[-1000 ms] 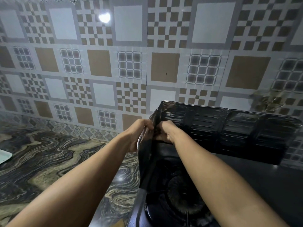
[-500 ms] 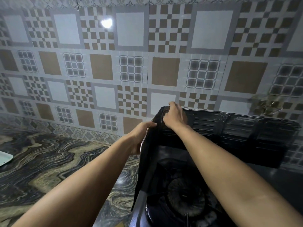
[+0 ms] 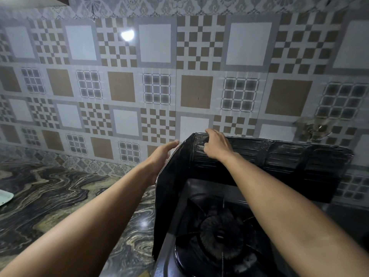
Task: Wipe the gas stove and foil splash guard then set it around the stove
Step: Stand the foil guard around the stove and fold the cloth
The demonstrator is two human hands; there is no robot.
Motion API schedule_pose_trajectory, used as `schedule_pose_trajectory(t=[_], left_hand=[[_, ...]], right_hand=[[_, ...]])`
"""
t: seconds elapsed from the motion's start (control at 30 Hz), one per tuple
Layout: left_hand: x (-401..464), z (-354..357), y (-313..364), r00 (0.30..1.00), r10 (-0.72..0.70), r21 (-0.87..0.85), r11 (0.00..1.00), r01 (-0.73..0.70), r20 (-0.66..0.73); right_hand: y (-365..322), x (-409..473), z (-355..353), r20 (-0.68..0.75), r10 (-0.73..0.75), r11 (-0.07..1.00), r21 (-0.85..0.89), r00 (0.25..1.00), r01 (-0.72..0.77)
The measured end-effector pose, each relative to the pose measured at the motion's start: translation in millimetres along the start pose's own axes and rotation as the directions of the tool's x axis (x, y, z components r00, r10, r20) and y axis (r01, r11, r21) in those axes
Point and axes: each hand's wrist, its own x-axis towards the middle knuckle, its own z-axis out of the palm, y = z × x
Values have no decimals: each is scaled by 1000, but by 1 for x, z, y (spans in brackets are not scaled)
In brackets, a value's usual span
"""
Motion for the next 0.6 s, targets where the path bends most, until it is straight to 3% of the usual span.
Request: schedule_pose_trajectory(t=[0.27,0.4,0.6], left_hand=[[-22,-18,7,989,8,132,991,12,-151],[-40,-17,12,987,47,204,979,-16,-152],[-64,-16,12,967,225,346,922,-172,-121]], right_hand=[[-4,-18,-20,32,1,1000,6,999,-1],[-11,-34,-32,54,8,1000,4,998,-8],[-16,-66,-56,89,50,998,-42,995,-46]])
